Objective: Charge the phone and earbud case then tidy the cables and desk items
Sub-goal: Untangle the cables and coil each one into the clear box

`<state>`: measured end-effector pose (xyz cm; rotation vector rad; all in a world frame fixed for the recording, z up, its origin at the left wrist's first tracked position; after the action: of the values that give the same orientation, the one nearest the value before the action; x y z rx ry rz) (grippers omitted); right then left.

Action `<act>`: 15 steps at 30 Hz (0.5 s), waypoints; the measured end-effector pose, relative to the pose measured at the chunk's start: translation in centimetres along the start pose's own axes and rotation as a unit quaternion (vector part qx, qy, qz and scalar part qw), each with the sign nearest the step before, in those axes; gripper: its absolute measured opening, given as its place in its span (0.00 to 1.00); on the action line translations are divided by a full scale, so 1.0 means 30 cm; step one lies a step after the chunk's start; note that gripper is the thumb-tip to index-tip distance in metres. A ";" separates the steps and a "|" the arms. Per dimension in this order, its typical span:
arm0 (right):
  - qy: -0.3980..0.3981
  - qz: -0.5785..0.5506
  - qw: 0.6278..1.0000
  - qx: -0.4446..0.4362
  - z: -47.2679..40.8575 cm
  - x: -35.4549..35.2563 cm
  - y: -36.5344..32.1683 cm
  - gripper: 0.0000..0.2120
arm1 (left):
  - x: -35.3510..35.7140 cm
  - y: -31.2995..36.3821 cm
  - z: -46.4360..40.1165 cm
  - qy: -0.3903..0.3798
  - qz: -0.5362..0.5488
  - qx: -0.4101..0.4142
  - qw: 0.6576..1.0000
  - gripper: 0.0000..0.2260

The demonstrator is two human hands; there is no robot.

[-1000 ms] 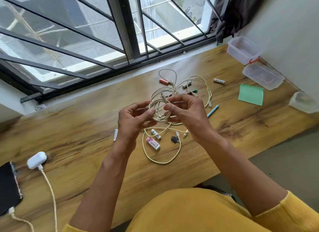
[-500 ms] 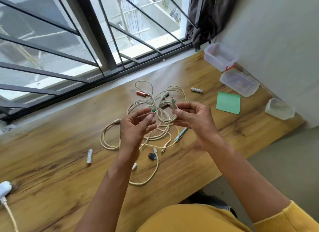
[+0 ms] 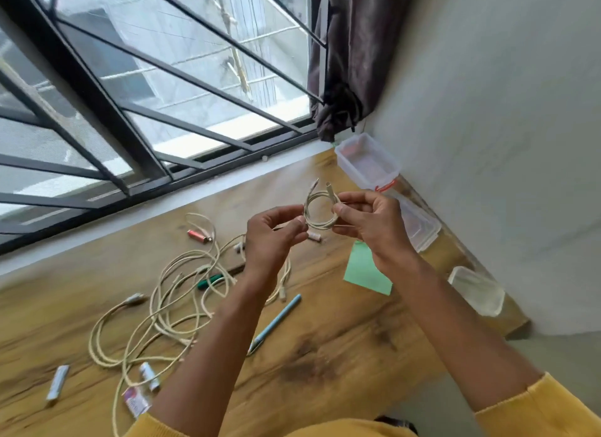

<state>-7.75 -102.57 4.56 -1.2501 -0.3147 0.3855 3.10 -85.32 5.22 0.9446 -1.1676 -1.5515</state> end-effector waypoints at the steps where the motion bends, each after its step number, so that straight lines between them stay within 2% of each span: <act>1: 0.004 0.004 1.000 -0.003 -0.050 -0.013 -0.012 0.08 | 0.048 0.010 -0.023 -0.003 -0.005 0.004 1.000 0.08; 6: 0.049 0.044 0.997 -0.032 -0.287 -0.047 -0.055 0.04 | 0.259 0.048 -0.171 -0.011 -0.049 0.021 0.999 0.08; 9: 0.089 0.087 0.991 -0.057 -0.415 -0.053 -0.093 0.09 | 0.380 0.069 -0.261 -0.015 -0.096 0.047 0.994 0.09; 11: 0.112 0.120 0.984 -0.071 -0.495 -0.055 -0.114 0.08 | 0.455 0.080 -0.317 -0.022 -0.123 0.059 0.990 0.11; 15: 0.149 0.207 0.960 -0.114 -0.611 -0.058 -0.149 0.12 | 0.578 0.094 -0.417 -0.067 -0.198 0.089 0.974 0.20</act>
<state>-0.84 -120.18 3.53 -1.5830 0.1719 0.5193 11.03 -105.34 4.17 1.2665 -1.2838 -1.8710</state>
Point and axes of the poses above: each hand's wrist, its own z-axis away from the middle knuckle, its own x-axis out of the palm, y = z × x, the point moved 8 cm from there along -z, towards the middle knuckle, and after that the axes turned 15 degrees about y, right-handed, at the moved point
